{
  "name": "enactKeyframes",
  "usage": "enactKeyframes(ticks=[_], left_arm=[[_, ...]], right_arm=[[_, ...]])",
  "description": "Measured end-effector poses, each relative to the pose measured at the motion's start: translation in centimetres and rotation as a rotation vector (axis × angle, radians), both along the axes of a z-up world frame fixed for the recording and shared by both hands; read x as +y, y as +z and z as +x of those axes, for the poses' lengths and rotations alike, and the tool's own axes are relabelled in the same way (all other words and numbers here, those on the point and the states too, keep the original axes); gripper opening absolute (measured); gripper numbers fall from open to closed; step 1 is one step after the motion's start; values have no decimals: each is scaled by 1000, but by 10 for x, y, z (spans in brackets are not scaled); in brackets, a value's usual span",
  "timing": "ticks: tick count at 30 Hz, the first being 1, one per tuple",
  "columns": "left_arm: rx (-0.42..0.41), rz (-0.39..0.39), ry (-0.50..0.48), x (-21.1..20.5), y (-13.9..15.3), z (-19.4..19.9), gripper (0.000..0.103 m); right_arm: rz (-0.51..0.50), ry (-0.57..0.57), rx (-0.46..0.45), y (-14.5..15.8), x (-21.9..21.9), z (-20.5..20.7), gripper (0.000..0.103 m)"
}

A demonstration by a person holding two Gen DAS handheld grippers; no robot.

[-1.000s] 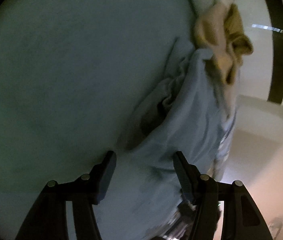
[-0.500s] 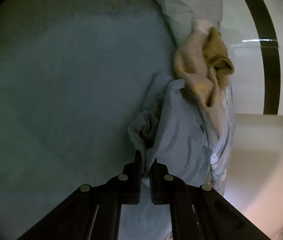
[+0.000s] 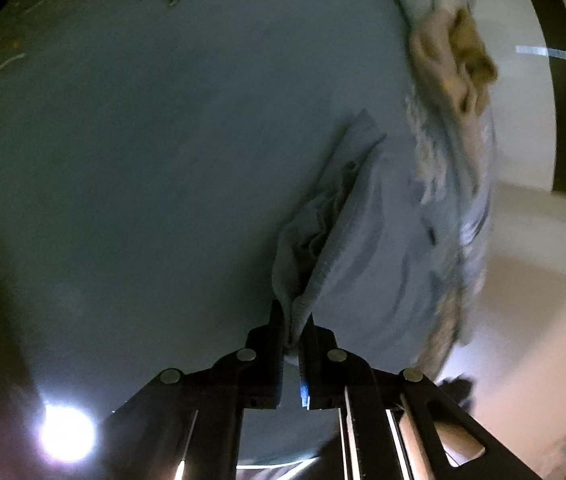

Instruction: Fold clothes

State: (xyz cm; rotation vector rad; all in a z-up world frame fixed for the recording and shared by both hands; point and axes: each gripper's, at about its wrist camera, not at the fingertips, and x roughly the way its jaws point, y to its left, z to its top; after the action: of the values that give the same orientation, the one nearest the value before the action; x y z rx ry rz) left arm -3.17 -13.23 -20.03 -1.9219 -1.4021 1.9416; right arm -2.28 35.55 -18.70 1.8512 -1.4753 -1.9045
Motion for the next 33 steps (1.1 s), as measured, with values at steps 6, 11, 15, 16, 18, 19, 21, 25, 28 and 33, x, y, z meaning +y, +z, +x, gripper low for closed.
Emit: enactKeyframes(ticks=[6,11,15,16,18,19,21,25,28,33], left_arm=[[-5,-52,-33,1,-9,25,7],[29,-91,-78,2,1,22,10],[77,-148,-142,1,20,5,31],[89,-163,-158,1,24,0,35],[113,-191,-189,0,33,-8,43],[125,-205,-205,0,38,-12,44],[149,-234,-237,0,47,-21,48],[196,-336,-338,14,54,-51,50],[215,-388,-418,30,48,-79,50],[230,-477,-516,51,34,-114,50]], right_arm=[[66,66,17,-3,-6,-3,5],[75,119,40,0,-5,-4,8],[83,141,45,8,0,-2,9],[106,143,51,12,2,-3,14],[154,148,64,22,8,-6,19],[185,149,75,27,11,-9,23],[234,148,91,35,17,-17,24],[251,188,146,44,1,-59,24],[246,228,185,44,-22,-90,24],[298,307,163,30,-47,-134,26]])
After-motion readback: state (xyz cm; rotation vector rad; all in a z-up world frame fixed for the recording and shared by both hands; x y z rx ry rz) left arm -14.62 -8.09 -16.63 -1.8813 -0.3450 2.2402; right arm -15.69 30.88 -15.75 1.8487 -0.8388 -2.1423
